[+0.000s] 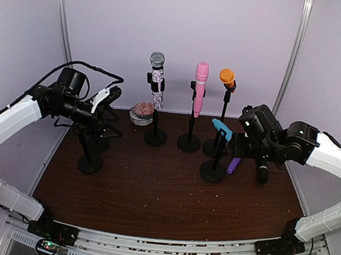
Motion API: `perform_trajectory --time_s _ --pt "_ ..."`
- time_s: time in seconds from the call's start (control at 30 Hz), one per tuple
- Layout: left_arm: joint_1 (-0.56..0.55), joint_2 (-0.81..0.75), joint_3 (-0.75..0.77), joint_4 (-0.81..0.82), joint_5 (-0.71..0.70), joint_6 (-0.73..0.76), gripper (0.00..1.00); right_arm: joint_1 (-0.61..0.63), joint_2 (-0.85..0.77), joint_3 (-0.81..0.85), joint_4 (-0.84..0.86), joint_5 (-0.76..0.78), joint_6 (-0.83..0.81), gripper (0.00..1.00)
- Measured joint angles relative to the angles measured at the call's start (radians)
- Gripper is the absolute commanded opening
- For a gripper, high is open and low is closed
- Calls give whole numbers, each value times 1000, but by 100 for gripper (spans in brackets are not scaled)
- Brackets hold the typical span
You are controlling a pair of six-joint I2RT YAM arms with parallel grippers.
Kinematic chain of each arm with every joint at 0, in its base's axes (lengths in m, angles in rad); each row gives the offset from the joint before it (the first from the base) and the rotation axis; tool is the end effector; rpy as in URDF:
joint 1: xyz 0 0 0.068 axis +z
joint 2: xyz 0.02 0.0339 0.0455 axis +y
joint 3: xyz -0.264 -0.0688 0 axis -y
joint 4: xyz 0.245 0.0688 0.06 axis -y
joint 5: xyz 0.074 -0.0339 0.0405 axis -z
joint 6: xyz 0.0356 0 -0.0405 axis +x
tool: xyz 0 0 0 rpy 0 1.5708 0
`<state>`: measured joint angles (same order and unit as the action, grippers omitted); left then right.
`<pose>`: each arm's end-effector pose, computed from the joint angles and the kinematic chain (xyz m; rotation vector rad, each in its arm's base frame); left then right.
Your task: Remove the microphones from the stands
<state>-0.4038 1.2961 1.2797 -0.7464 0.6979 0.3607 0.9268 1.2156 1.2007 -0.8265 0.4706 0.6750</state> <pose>0.2370 -0.1262 0.3536 1.1510 1.9352 -0.8298 0.1597 0.1858 0.3385 -0.0800 2.3088 0.2467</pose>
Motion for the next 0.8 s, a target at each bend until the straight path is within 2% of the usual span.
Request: perform_trajectory --time_s 0.1,0.2,0.37,0.47,0.53,0.67,0.8 --pt "-4 4 5 2 -3 -10 85 -31 0 0 6 -53 -22 46" --pt "-5 5 5 5 -6 -19 85 -51 0 0 16 -90 -40 46" --pt "-15 9 8 5 -10 -34 86 -68 12 9 28 -152 -61 58" --pt "-25 23 19 5 -16 -42 88 -69 53 20 30 -185 -71 61" --pt "-31 29 23 8 -21 -44 88 -69 74 22 28 -199 -74 52" --pt "-37 34 23 13 -28 -50 85 -69 83 22 19 -212 -76 21" --pt "-47 38 23 21 -32 -63 85 -74 79 24 20 -219 -76 4"
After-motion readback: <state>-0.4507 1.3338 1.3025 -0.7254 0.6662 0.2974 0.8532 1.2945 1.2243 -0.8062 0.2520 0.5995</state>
